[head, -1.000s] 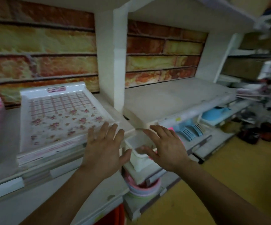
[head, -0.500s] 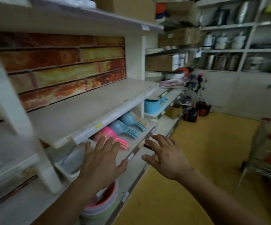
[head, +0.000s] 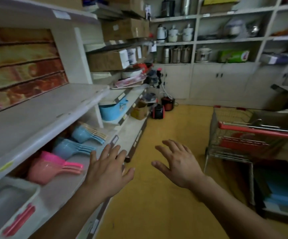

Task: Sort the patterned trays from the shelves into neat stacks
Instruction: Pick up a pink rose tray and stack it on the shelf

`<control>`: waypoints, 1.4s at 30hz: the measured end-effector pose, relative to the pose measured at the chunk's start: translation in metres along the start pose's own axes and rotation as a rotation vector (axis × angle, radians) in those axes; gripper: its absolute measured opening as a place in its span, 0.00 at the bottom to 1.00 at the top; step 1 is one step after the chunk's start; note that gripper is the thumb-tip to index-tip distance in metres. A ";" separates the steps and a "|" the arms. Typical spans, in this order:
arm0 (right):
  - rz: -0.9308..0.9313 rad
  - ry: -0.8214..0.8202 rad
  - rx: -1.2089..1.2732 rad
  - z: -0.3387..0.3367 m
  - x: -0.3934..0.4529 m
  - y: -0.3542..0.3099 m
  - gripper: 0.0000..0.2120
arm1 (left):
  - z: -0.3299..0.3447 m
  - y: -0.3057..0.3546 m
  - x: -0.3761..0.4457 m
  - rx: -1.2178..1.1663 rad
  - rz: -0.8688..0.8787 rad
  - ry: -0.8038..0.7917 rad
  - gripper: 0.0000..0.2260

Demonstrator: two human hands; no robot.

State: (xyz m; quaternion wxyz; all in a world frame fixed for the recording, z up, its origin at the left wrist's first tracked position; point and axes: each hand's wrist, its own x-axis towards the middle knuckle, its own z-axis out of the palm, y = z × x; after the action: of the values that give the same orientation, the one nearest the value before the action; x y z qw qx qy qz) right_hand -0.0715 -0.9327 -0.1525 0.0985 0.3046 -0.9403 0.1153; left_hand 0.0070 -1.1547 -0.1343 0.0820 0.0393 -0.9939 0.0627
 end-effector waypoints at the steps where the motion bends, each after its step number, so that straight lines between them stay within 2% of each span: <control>1: 0.017 -0.011 -0.004 0.003 0.005 0.007 0.32 | 0.005 0.003 0.012 -0.004 0.011 -0.012 0.35; 7: 0.091 -0.032 -0.064 0.015 0.060 0.040 0.32 | 0.032 0.008 0.098 -0.045 0.088 -0.036 0.41; 18: 0.184 -0.026 -0.117 0.037 0.206 0.078 0.32 | 0.058 -0.034 0.269 -0.092 0.170 0.001 0.40; 23: 0.214 -0.034 -0.107 0.053 0.250 0.112 0.32 | 0.076 -0.029 0.327 -0.078 0.201 -0.028 0.40; 31: 0.183 -0.041 -0.064 0.079 0.330 0.212 0.32 | 0.098 0.008 0.442 -0.045 0.152 -0.049 0.40; 42: 0.071 -0.008 -0.015 0.070 0.449 0.356 0.30 | 0.092 0.073 0.592 -0.013 0.038 -0.020 0.41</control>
State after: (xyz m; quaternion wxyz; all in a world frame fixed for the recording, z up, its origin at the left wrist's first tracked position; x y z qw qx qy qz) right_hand -0.6488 -0.9184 -0.1601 0.0930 0.2706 -0.9518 0.1103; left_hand -0.5960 -1.1349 -0.1338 0.0712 0.0203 -0.9956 0.0576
